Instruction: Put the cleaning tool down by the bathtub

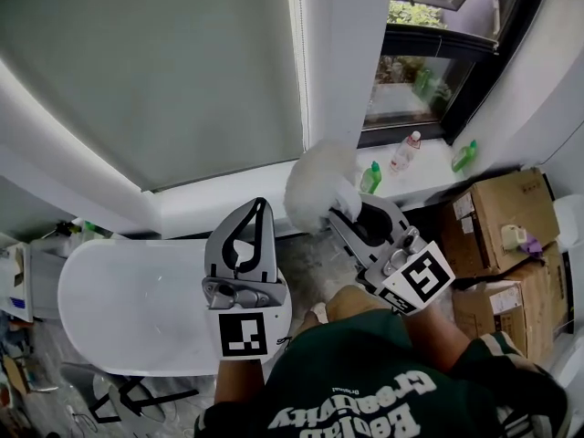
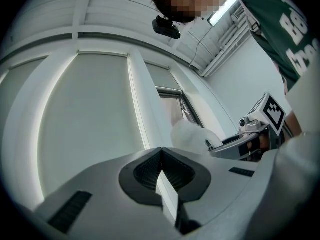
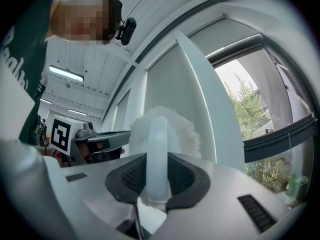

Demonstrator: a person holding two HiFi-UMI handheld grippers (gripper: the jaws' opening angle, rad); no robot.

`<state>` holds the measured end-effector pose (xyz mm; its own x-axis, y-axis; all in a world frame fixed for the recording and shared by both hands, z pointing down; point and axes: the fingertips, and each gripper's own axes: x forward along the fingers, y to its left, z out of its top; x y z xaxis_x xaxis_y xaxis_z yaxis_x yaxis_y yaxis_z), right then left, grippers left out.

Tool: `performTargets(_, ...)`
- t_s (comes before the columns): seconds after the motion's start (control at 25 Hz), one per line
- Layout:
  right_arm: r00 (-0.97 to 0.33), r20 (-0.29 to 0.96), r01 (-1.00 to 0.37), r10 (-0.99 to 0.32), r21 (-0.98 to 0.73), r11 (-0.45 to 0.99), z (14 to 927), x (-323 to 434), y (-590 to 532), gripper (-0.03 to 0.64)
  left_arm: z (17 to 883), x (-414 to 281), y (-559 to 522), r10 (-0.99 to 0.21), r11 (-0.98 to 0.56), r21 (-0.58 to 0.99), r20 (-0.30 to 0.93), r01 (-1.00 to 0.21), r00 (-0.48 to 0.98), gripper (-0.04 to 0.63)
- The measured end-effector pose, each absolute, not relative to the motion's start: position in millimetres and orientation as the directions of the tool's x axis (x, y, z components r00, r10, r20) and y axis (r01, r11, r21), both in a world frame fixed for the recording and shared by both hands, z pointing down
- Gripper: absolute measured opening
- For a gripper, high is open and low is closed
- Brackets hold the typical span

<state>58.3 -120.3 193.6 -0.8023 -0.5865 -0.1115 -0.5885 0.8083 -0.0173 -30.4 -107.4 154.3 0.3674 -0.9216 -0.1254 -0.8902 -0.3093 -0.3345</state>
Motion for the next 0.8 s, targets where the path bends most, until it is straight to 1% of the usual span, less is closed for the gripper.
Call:
performTargets(0.12, -0.798, -0.107, -0.595, -0.594, -0.022, 0.803, 194.8, 56.4, -123.9, 0.094, 153.5, -35.2, -106.5, -0.926, -0.297, -0.336, -0.126, -0.894, 0.355, 0.009)
performTargets(0.32, -0.811, -0.119, -0.574, -0.573, -0.030, 0.818, 190.9, 47.0, -123.3, 0.094, 151.0, -44.9, -101.8, -0.935, -0.272, -0.342, -0.128, -0.900, 0.331, 0.009)
performTargets(0.56, -0.838, -0.106, -0.537, -0.535, -0.012, 0.843, 188.4, 28.2, -123.8, 0.094, 149.5, -61.0, -98.6, -0.948, -0.235, -0.339, -0.126, -0.911, 0.292, 0.009)
performTargets(0.72, -0.849, -0.091, -0.522, -0.521, -0.013, 0.853, 191.6, 24.9, -134.2, 0.094, 146.8, -70.6, -103.2, -0.955, -0.193, -0.331, -0.153, -0.923, 0.255, 0.008)
performTargets(0.8, -0.858, -0.083, -0.506, -0.506, -0.019, 0.862, 195.7, 24.3, -140.3, 0.094, 145.2, -73.0, -105.8, -0.951, -0.182, -0.302, -0.187, -0.936, 0.245, 0.009)
